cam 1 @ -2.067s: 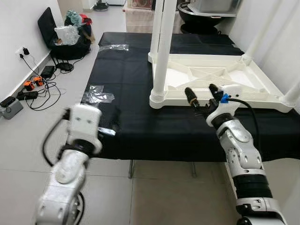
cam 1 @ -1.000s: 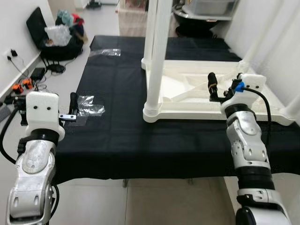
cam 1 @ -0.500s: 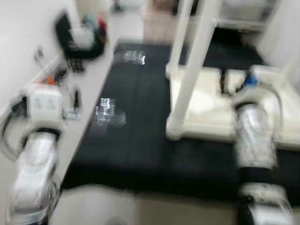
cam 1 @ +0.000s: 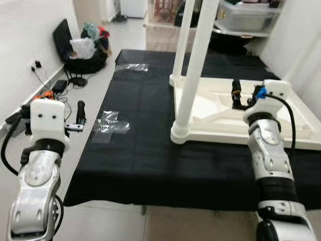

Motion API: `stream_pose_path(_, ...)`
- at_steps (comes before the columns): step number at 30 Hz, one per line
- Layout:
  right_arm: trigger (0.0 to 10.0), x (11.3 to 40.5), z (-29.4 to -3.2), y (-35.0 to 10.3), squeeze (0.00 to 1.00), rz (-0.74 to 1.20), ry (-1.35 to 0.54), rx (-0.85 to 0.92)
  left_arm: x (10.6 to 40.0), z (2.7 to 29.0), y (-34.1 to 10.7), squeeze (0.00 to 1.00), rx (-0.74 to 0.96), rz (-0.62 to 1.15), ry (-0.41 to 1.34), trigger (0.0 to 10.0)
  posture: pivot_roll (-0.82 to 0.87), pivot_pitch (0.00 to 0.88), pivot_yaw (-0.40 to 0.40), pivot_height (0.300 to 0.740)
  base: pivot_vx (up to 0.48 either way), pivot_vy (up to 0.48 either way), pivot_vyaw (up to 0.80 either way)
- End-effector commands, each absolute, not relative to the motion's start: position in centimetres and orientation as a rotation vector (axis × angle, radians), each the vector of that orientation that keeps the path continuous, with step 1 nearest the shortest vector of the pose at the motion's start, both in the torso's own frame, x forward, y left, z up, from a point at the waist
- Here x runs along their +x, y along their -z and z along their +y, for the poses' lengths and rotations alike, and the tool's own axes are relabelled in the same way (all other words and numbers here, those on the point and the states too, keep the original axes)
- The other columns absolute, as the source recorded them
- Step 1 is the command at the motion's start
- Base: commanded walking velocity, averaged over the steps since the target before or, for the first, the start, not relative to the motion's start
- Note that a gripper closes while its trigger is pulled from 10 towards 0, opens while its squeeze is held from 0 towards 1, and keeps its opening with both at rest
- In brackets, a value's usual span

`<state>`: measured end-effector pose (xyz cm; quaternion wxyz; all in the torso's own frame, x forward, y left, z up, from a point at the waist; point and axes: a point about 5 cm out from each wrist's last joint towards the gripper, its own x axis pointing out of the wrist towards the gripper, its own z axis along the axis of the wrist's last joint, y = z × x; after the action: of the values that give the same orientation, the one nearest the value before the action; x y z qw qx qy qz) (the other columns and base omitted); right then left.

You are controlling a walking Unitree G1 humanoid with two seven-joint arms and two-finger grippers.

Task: Building children table

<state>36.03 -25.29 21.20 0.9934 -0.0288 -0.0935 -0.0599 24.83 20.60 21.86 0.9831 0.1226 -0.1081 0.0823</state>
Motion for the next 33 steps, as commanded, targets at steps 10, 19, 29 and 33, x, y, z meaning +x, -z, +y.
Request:
stream_pose_path(10,10.0,36.7,-28.4,-21.4,0.0,-0.033,-0.081,-0.15,22.8,15.0,-18.2,0.0,0.134,-0.065,0.239,10.0,0.08,0.077,-0.067,0.74,0.0,0.0,0.0)
stream_pose_path(19,10.0,35.4,-26.9,-21.7,0.82,0.038,-0.62,0.009,21.1,12.7,-16.8,0.0,0.059,0.007,0.424,10.0,0.08,0.098,-0.068,0.74,0.0,0.0,0.0)
stream_pose_path(29,10.0,34.8,-25.1,-21.2,0.0,0.083,-0.917,0.053,19.7,10.9,-16.8,0.0,0.048,0.01,0.513,10.0,0.1,0.108,-0.074,0.74,0.0,0.0,0.0)
stream_pose_path(33,10.0,35.6,-24.0,-21.2,0.0,0.073,-0.938,0.055,19.3,10.3,-17.0,0.0,0.044,0.002,0.539,10.0,0.1,0.113,-0.078,0.74,0.0,0.0,0.0)
